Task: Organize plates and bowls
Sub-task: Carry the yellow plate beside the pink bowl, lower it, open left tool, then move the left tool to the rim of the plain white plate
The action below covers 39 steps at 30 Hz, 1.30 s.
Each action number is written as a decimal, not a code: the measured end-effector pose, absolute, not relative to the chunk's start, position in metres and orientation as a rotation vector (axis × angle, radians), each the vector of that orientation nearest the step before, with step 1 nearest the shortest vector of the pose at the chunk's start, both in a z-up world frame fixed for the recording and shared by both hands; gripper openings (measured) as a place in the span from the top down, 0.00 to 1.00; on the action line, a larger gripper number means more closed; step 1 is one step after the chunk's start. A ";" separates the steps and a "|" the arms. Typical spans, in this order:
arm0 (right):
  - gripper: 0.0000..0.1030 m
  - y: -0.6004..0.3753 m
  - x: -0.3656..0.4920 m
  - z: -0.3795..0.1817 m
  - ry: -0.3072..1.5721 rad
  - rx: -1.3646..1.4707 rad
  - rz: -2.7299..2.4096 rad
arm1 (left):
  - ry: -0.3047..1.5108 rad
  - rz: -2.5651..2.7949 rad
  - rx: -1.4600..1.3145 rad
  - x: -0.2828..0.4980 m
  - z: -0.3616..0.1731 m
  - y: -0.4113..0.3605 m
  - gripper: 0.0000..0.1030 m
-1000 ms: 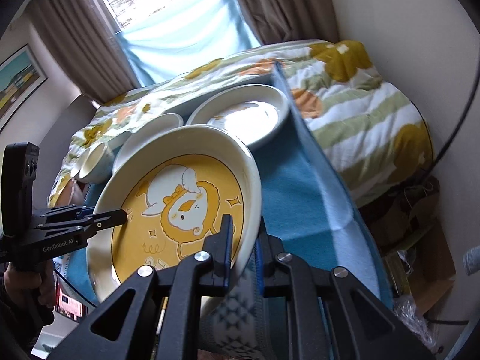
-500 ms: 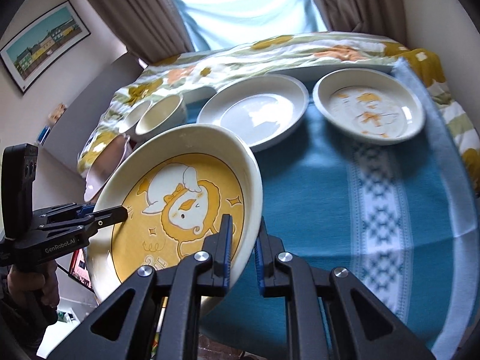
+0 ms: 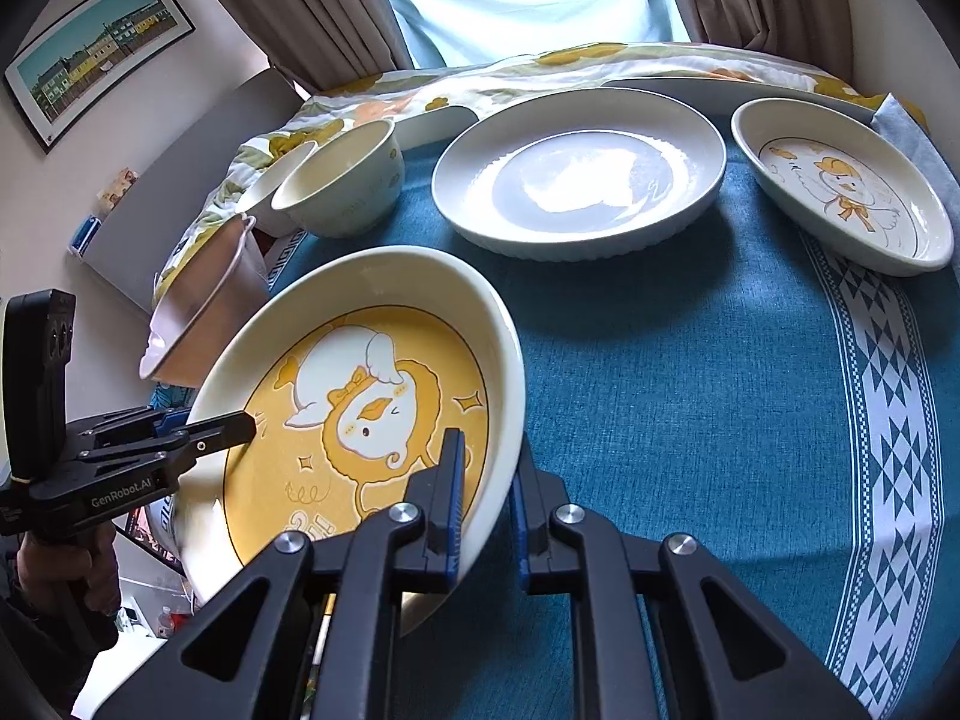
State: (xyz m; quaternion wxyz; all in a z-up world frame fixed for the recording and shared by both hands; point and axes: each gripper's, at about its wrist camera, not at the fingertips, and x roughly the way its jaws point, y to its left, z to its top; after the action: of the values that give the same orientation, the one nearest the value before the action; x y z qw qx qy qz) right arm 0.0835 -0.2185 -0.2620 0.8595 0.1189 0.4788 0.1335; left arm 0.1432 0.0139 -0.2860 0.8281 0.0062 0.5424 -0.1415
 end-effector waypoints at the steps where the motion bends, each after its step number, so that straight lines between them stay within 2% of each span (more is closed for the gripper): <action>1: 0.88 -0.220 0.082 -0.262 1.004 0.247 0.279 | 1.152 -0.300 0.009 0.143 -0.287 0.013 0.77; 20: 0.87 -0.216 0.087 -0.263 1.053 0.217 0.272 | 1.113 -0.255 0.039 0.135 -0.289 0.009 0.76; 22: 0.87 -0.219 0.086 -0.264 1.048 0.234 0.269 | 1.120 -0.233 0.049 0.135 -0.289 0.008 0.73; 23: 0.86 -0.220 0.085 -0.264 1.047 0.235 0.260 | 1.132 -0.218 0.055 0.135 -0.289 0.009 0.60; 24: 0.81 -0.221 0.083 -0.263 1.045 0.237 0.253 | 1.141 -0.204 0.057 0.136 -0.289 0.009 0.35; 25: 0.75 -0.223 0.082 -0.262 1.044 0.242 0.241 | 1.137 -0.191 0.057 0.135 -0.287 0.010 0.24; 26: 0.55 -0.225 0.080 -0.261 1.043 0.252 0.235 | 1.120 -0.188 0.053 0.133 -0.283 0.012 0.16; 27: 0.23 -0.228 0.078 -0.259 1.037 0.267 0.233 | 1.107 -0.192 0.049 0.131 -0.280 0.012 0.15; 28: 0.08 -0.230 0.076 -0.255 1.026 0.272 0.226 | 1.108 -0.193 0.049 0.130 -0.277 0.013 0.15; 29: 0.00 -0.231 0.073 -0.251 1.009 0.269 0.217 | 1.119 -0.183 0.056 0.130 -0.276 0.014 0.11; 33: 0.00 -0.229 0.064 -0.232 0.967 0.212 0.197 | 1.107 -0.183 0.045 0.124 -0.257 0.016 0.11; 39: 0.00 -0.228 0.053 -0.186 0.910 0.159 0.220 | 1.008 -0.193 0.032 0.114 -0.197 0.009 0.11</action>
State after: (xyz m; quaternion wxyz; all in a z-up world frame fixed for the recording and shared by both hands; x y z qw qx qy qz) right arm 0.0533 -0.2283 -0.1861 0.8893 0.0766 0.4382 0.1059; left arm 0.1144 0.0091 -0.1974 0.8710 0.0151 0.4823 -0.0924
